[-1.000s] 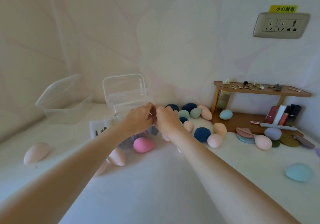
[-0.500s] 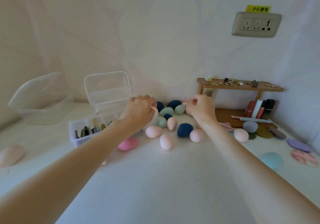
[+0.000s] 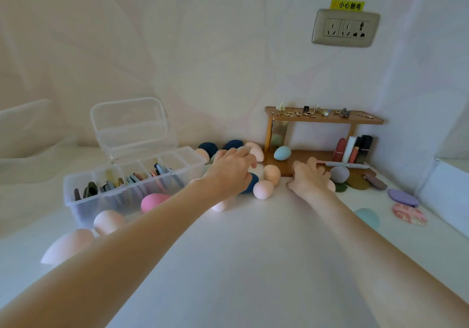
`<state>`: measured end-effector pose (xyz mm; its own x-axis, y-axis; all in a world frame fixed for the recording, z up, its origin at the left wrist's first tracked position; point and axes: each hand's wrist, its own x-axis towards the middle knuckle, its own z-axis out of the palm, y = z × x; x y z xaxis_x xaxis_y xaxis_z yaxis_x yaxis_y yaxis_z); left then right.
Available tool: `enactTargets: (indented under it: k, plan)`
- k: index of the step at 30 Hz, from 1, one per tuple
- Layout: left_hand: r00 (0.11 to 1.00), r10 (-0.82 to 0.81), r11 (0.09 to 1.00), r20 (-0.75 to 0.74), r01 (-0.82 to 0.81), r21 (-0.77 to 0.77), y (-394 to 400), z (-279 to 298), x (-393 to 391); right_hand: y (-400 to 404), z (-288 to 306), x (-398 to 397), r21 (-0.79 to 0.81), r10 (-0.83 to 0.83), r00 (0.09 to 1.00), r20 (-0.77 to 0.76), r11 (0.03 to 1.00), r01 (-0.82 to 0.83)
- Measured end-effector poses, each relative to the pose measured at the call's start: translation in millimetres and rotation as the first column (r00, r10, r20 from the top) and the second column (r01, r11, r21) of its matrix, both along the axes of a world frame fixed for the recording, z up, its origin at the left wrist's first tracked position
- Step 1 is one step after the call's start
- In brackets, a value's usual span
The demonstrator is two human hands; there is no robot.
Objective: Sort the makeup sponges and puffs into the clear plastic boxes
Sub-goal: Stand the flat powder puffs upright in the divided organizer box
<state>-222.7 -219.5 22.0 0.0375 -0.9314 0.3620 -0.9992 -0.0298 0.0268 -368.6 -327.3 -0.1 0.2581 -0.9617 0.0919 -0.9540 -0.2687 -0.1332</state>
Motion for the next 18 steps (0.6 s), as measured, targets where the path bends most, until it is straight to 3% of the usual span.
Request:
enactTargets:
  k: [6,10,13,18]
  plan:
    - [0.998,0.043,0.999,-0.054,-0.044,-0.021,9,-1,11,-4,2,-2,0.012,0.013,0.997,-0.080,1.000,-0.013]
    - [0.998,0.053,0.998,-0.044,-0.054,-0.020,14,-2,13,1,-1,3,-0.067,0.096,0.995,-0.010,0.993,-0.097]
    - [0.998,0.050,0.999,-0.034,-0.050,-0.019,14,-1,10,5,2,6,-0.028,0.148,0.988,0.044,0.989,-0.147]
    - [0.999,0.039,0.998,-0.027,-0.040,-0.038,16,2,10,6,8,9,-0.038,0.107,0.991,0.082,0.994,-0.104]
